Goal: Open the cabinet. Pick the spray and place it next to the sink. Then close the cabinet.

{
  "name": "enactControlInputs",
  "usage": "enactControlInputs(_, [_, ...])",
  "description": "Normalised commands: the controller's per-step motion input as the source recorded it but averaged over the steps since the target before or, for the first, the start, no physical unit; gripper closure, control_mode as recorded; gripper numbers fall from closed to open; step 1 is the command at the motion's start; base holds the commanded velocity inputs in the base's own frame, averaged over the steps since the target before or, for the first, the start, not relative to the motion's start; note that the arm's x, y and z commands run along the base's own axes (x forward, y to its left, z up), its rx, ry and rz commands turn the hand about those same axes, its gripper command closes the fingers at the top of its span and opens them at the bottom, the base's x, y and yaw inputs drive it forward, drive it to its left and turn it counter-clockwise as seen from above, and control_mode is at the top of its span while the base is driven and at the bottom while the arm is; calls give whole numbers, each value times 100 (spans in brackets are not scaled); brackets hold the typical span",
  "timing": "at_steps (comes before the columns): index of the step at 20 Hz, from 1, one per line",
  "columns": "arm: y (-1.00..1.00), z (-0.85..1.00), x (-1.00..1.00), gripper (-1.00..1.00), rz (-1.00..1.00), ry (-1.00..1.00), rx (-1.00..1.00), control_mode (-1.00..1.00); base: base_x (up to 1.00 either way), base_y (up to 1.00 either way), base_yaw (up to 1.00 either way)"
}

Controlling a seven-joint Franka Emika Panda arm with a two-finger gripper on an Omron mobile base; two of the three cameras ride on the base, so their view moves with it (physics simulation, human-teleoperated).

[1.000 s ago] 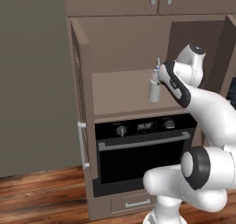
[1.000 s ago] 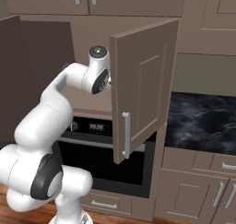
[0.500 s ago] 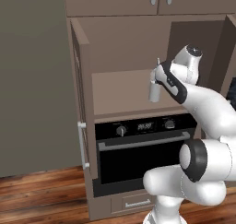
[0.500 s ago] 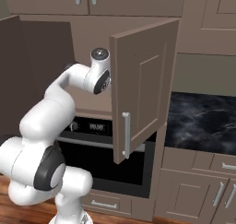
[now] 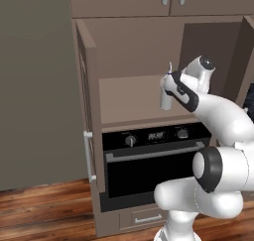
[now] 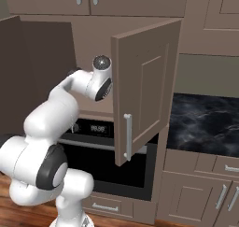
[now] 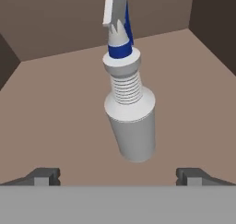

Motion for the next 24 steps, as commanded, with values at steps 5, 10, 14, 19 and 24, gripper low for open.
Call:
enactControlInputs(5, [-13,0,1,-100,0,-3,0,-100,0,0,0])
enactControlInputs(10, [-23,-3,14,-100,0,0,0,-100,0,0,0])
enactControlInputs(14, [-8,0,8,-100,0,0,0,-100,0,0,0])
enactControlInputs(19, [0,-8,13,-100,0,0,0,-100,0,0,0])
enactControlInputs(24, [0,-18,11,-100,0,0,0,-100,0,0,0])
